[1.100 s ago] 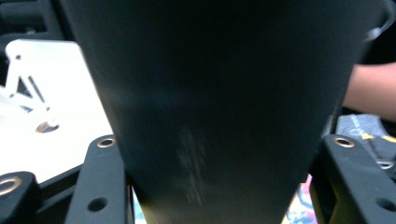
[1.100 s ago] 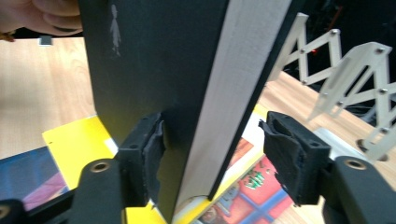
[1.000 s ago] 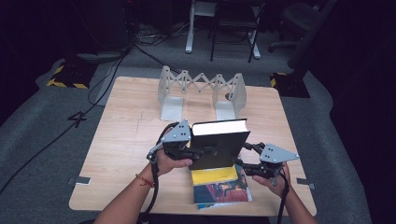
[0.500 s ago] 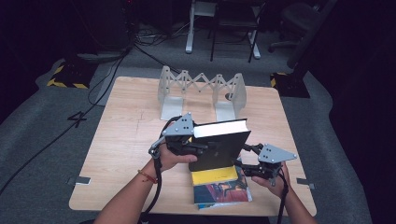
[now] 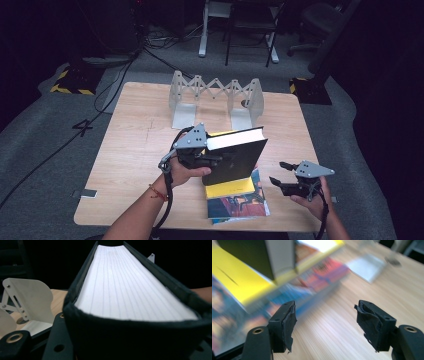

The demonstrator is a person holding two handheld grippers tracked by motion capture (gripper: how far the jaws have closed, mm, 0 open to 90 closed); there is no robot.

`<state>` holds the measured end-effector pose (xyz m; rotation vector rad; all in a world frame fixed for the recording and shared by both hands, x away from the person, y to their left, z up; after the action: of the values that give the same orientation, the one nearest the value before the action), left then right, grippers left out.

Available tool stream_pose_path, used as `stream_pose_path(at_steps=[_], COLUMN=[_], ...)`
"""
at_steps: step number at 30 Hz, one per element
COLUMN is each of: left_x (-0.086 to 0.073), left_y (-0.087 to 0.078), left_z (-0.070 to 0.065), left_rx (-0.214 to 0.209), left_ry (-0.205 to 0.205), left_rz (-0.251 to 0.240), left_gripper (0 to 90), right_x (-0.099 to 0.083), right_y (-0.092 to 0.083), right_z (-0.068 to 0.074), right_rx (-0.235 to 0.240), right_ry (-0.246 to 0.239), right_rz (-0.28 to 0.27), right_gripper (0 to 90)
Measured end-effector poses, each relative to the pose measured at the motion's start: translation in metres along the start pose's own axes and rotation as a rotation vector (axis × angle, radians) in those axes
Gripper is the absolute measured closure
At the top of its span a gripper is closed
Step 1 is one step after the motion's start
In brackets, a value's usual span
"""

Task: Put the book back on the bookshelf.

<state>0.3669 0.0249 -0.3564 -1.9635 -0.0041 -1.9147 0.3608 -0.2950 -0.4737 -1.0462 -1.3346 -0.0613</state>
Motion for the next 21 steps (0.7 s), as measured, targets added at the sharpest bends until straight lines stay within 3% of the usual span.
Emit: stream_pose_path(at_steps=[2, 6, 12, 16, 20, 21], left_x=[-0.001, 0.000, 0.001, 0.004, 0.006, 0.007], left_y=[-0.001, -0.002, -0.001, -0.002, -0.009, -0.012], left_z=[0.000, -0.001, -0.004, -0.007, -0.008, -0.007], left_rx=[0.013, 0.025, 0.044, 0.080, 0.120, 0.124], left_ry=[-0.005, -0.005, -0.024, -0.008, 0.003, -0.012], left_rz=[-0.005, -0.008, -0.015, -0.017, -0.061, -0.068], left_gripper=[52.1, 52.3, 52.6, 53.0, 53.2, 53.2], right_x=[-0.011, -0.033, -0.045, -0.047, -0.049, -0.049], right_y=[-0.002, -0.003, 0.004, 0.009, 0.012, 0.012], right_z=[-0.006, -0.017, -0.024, -0.023, -0.022, -0.022], right_rx=[0.004, -0.013, -0.024, -0.019, 0.000, -0.003], right_ry=[0.057, 0.107, 0.136, 0.136, 0.146, 0.148], right_rz=[0.004, 0.043, 0.078, 0.091, 0.086, 0.089], right_gripper=[31.4, 30.2, 30.2, 30.0, 29.2, 29.2])
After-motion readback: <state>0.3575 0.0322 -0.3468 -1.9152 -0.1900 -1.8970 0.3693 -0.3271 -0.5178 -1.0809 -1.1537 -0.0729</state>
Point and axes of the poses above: each handheld gripper's, and its own axes: y roughly forward along the jaws, x roughly out of its top, z roughly to its left, the point moved 4 cm from there along y, roughly forward along the jaws, and after that the axes turned 2 degrees about z, right-handed, at the moved point
